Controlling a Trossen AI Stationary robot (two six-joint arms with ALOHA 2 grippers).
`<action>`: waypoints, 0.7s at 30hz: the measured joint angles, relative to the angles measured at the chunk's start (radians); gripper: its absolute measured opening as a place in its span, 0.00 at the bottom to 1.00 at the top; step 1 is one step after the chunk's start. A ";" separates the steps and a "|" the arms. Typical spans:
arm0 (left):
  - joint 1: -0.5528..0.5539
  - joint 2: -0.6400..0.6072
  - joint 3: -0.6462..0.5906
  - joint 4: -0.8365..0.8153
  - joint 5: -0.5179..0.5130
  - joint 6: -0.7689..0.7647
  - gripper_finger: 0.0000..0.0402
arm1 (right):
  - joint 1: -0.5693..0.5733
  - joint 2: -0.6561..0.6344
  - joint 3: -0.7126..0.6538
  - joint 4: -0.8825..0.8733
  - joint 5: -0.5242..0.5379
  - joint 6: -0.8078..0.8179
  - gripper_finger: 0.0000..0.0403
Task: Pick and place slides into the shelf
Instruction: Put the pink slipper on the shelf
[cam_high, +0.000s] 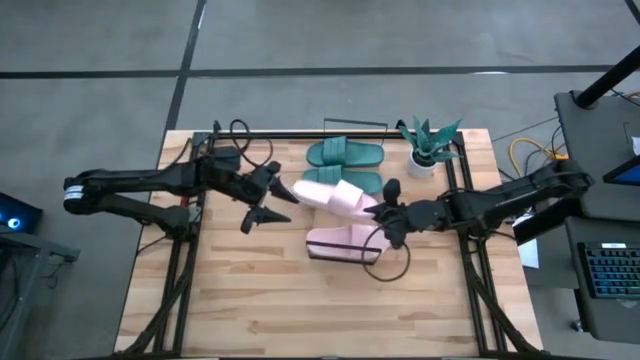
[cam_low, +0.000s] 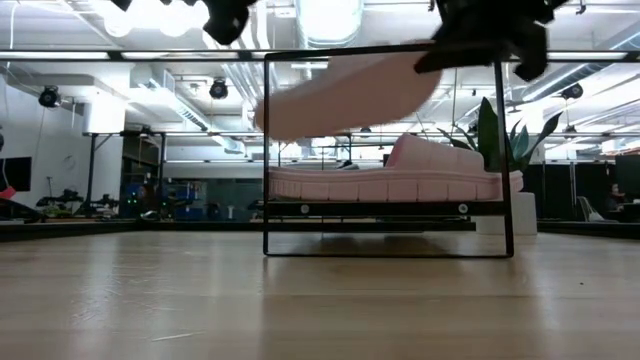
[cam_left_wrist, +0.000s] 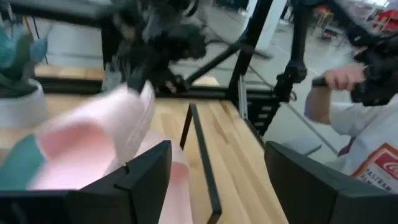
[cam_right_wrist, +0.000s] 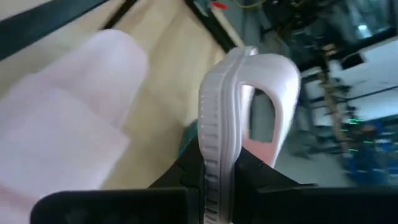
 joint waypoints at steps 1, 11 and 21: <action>0.000 -0.014 -0.001 0.001 -0.007 0.001 0.60 | -0.001 -0.018 -0.018 -0.002 -0.036 0.017 0.07; 0.001 -0.072 -0.026 -0.003 -0.112 0.000 0.60 | -0.015 -0.193 -0.251 0.123 -0.142 0.068 0.07; 0.001 -0.023 -0.028 0.001 -0.162 0.007 0.60 | -0.112 -0.237 -0.350 0.183 -0.270 0.102 0.06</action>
